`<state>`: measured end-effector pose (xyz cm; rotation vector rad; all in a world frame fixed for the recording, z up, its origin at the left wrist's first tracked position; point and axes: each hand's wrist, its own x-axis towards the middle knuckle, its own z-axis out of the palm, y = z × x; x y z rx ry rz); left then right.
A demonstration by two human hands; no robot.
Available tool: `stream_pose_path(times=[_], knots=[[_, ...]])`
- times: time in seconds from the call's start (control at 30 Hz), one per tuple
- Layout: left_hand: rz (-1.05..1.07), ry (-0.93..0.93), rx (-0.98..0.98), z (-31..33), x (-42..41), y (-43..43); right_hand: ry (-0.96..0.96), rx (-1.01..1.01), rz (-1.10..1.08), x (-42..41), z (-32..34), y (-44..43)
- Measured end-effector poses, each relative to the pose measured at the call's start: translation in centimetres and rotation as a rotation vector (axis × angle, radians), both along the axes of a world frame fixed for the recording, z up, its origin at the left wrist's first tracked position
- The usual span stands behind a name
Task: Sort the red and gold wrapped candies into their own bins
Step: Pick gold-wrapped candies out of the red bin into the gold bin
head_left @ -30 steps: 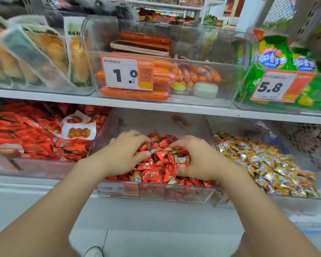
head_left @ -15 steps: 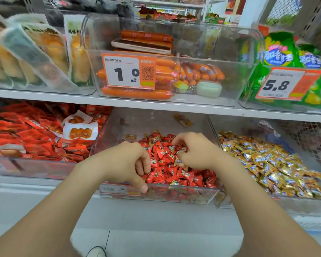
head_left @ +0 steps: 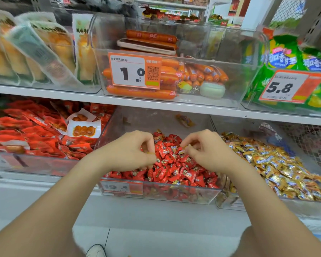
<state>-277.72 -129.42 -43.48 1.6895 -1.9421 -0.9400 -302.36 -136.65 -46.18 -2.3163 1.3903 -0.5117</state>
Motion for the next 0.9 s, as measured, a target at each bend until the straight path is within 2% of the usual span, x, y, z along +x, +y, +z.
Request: stream_pose_path(times=[0.1, 0.17, 0.27, 0.4, 0.57, 0.7, 0.9], knots=[[0.08, -0.005, -0.042, 0.1, -0.1, -0.2, -0.071, 0.001, -0.008, -0.4, 0.6, 0.2], [0.101, -0.05, -0.063, -0.3, 0.2, -0.5, -0.095, 0.108, 0.037, -0.5, 1.4, 0.9], [0.109, -0.122, -0.083, -0.9, 0.8, -1.2, 0.046, 0.324, 0.197, -0.2, 2.1, 2.4], [0.137, -0.165, -0.128, -1.2, 0.9, -1.7, 0.175, 0.325, 0.268, 0.3, 2.1, 3.1], [0.109, -0.196, -0.149, -1.5, 0.5, -1.8, 0.172, 0.448, 0.29, 0.6, 1.0, 3.0], [0.098, -0.195, -0.15, -1.9, 0.4, -1.9, 0.107, 0.413, 0.299, 0.3, 0.7, 2.8], [0.203, -0.204, -0.253, -2.6, 1.4, -2.7, 0.019, 0.363, 0.281, -0.1, 0.7, 2.3]])
